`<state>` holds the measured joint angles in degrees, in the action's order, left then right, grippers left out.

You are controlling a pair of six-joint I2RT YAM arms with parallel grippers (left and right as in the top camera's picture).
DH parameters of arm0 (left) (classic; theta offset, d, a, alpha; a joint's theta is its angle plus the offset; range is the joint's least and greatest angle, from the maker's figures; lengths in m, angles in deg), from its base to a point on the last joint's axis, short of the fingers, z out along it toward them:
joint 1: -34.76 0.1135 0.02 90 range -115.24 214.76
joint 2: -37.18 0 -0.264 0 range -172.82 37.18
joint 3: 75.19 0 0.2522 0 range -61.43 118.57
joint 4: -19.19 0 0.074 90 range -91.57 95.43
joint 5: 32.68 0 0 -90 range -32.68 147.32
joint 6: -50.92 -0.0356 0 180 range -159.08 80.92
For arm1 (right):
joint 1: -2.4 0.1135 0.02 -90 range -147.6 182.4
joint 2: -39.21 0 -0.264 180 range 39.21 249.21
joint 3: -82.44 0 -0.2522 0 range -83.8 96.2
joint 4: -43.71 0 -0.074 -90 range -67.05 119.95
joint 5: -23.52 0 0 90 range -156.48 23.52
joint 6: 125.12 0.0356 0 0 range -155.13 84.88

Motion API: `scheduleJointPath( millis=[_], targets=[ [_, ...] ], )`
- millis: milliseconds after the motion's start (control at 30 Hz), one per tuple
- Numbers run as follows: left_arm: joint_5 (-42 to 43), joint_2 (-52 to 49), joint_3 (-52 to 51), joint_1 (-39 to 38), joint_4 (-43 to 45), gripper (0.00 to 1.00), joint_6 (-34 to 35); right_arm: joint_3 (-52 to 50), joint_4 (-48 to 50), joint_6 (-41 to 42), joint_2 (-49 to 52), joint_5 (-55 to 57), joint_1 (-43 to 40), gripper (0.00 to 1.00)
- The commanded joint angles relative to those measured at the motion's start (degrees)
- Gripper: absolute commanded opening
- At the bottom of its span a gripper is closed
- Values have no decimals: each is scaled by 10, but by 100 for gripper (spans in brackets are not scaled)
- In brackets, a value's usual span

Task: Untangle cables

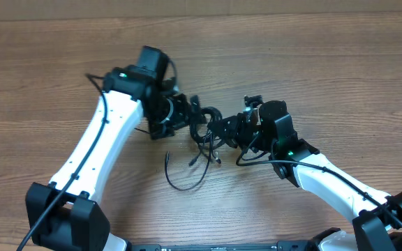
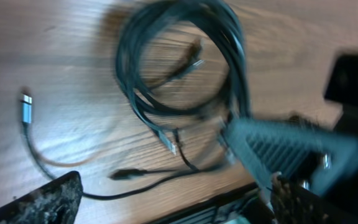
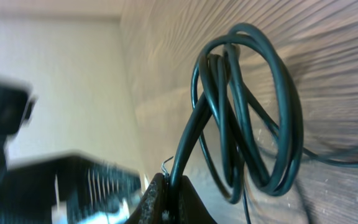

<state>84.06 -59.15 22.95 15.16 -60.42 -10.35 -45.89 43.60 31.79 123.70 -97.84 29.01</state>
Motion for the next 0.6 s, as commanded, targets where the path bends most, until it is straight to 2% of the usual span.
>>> scheduleJointPath(
  millis=[0,100,200,333,567],
  targets=[
    [-13,15,7,-23,14,91,-65,1,4,86,-14,82,-8,4],
    [-34,15,7,-32,20,81,-76,1,-2,88,-14,82,-14,4],
    [-76,15,7,-43,21,72,-138,1,-17,104,-14,82,-19,4],
    [-115,15,-3,-57,49,74,-188,1,-22,111,-14,75,-30,4],
    [-92,15,-53,-83,145,79,-238,1,-22,113,-14,49,-37,4]
  ],
)
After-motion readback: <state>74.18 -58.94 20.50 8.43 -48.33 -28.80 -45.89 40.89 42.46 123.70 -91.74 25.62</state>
